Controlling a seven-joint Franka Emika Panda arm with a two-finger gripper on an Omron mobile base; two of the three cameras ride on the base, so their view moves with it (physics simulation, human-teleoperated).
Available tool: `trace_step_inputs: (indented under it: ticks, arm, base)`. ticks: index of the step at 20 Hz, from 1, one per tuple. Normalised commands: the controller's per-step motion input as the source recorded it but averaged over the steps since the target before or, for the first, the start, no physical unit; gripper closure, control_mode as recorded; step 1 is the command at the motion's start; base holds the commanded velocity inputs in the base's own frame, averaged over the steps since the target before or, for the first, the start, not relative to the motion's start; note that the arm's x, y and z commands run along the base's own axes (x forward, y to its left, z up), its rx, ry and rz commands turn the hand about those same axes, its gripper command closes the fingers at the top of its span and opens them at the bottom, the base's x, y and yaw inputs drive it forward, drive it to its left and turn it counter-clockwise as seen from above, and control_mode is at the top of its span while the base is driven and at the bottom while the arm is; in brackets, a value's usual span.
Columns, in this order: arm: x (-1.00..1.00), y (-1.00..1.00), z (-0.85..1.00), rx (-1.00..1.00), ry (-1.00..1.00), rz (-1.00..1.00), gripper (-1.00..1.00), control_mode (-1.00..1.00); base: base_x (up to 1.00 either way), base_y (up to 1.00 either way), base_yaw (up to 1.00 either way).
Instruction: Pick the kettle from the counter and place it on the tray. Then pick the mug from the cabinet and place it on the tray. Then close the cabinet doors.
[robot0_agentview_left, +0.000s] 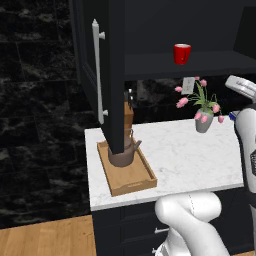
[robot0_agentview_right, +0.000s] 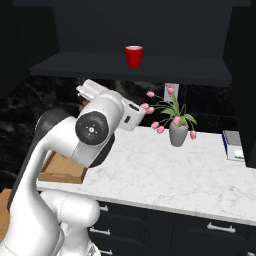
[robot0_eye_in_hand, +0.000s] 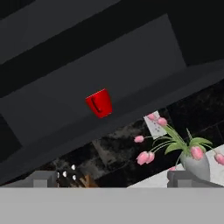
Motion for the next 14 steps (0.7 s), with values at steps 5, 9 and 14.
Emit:
trace_step_inputs:
  ticks: [5, 9, 14]
  arm:
    - [-0.15, 0.64, -0.02, -0.37, -0.03, 0.00, -1.00, -1.00]
    - [0.07, 0.38, 0.03, -0.12, 0.02, -0.01, -1.00, -1.00]
    - [0.00, 0.09, -0.04, -0.08, 0.00, 0.00, -1.00, -1.00]
  base:
    - [0.00, 0.00, 0.00]
    - [0.00, 0.00, 0.00]
    - [0.00, 0.00, 0.00]
